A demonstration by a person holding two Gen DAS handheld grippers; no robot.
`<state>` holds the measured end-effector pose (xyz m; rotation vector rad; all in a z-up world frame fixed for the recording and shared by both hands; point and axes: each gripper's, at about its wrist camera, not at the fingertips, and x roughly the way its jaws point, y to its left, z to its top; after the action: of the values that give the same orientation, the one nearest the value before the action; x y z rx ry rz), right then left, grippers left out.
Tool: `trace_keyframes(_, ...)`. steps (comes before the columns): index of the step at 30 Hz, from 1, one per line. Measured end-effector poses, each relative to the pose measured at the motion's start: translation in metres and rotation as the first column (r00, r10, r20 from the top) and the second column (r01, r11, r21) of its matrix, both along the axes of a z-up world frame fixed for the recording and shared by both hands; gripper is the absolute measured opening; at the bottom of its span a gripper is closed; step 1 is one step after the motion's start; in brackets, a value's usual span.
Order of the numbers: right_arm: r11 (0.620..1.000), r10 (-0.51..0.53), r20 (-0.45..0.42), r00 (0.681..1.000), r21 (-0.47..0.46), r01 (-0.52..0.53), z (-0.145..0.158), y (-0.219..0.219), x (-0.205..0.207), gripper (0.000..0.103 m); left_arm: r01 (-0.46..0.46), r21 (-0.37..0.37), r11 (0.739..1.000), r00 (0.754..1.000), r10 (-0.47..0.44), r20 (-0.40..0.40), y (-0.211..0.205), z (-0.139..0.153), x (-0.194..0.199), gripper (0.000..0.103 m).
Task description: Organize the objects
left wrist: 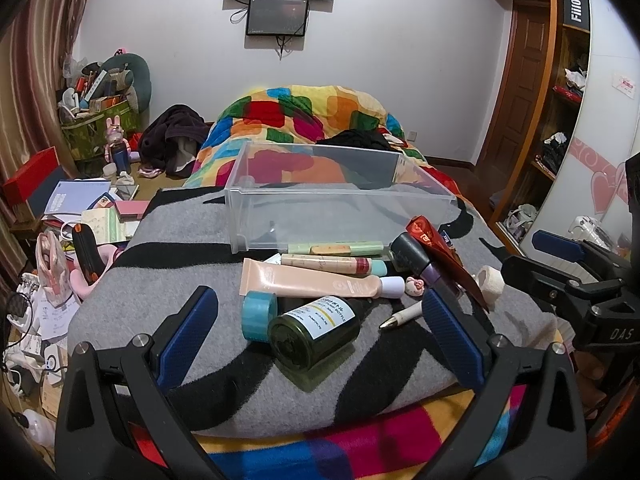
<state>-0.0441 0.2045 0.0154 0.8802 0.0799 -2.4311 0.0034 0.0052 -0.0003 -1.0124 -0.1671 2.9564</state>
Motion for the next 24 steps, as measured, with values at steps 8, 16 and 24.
trace_keyframes(8, 1.0, -0.007, 0.006, 1.0, 0.026, 0.007, -0.011, 0.017, -0.006, 0.103, -0.045, 0.041, 0.998, 0.998, 0.043, 0.046, -0.015, -0.014, -0.009, 0.093)
trace_keyframes(16, 0.997, -0.058, 0.061, 0.996, 0.049, 0.055, -0.035, 0.043, -0.017, 0.101, -0.042, 0.054, 0.998, 0.994, 0.036, 0.107, -0.013, -0.033, -0.017, 0.084)
trace_keyframes(24, 0.997, -0.063, 0.11, 0.992, 0.046, 0.058, -0.056, 0.048, -0.036, 0.082, -0.042, 0.044, 0.998, 0.991, 0.036, 0.127, -0.007, -0.045, -0.021, 0.071)
